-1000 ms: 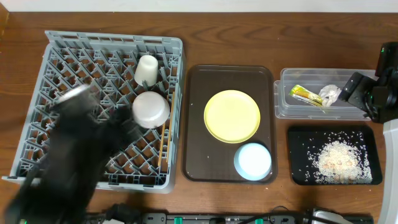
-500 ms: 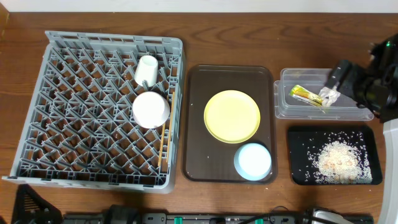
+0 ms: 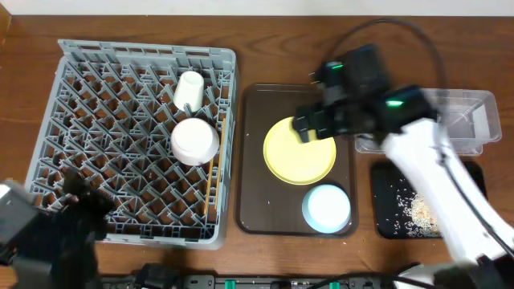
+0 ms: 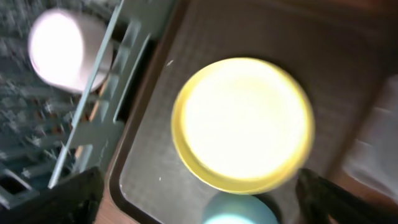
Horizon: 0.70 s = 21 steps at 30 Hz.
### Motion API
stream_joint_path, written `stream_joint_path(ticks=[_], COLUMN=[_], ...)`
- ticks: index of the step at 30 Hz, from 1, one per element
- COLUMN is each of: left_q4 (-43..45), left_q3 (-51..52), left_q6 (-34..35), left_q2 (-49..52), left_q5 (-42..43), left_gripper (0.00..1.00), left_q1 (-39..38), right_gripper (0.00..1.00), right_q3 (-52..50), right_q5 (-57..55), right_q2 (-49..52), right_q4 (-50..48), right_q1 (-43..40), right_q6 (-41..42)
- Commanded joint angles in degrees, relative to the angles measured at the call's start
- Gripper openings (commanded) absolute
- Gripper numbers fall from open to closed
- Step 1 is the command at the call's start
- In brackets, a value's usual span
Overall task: Sort waste into correct bins and load items into the dishwasher
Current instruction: 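Move the right gripper over the yellow plate's edge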
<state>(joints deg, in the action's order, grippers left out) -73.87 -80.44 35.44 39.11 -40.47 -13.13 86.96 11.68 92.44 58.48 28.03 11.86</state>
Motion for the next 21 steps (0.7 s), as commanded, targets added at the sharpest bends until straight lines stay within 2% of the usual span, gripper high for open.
stream_joint_path(ticks=[1,3,7,9,12,16,21], left_q4=[-2.3,-3.6,-3.7,-3.7,-3.7,-3.7,-3.7], left_q3=[-0.6,-0.5,-0.5,-0.5,-0.5,-0.5,-0.5], left_q6=[0.2,0.2,0.2,0.2,0.2,0.2,0.2], left_q2=[0.6,1.1,1.2,1.2,1.2,1.2,1.2], left_q5=[-2.5,-2.4,-2.4,-2.4,-2.4,-2.4,-2.4], left_gripper=[0.98,0.98,0.99,0.98,0.99,0.99,0.99], left_q1=[-0.2,-0.2,-0.2,-0.2,-0.2,-0.2,-0.2], right_gripper=[0.85,0.77,0.46,0.36,0.35,0.35,0.36], right_q3=[0.2,0.2,0.2,0.2,0.2,0.2,0.2], right_q5=[-4.0,-5.0,-10.3,-12.9,-17.6,-17.4,-17.4], right_q2=[6.6,10.4,16.4,18.9,21.8,25.5,28.0], right_q4=[-1.7,-3.6,-6.4,-7.2,-8.0,-9.9,-10.5], right_q1=[4.5,6.6,10.1,11.6,13.2,15.0,16.6], right_q6=[1.4,1.4,1.4,1.8,4.5,6.1,13.9])
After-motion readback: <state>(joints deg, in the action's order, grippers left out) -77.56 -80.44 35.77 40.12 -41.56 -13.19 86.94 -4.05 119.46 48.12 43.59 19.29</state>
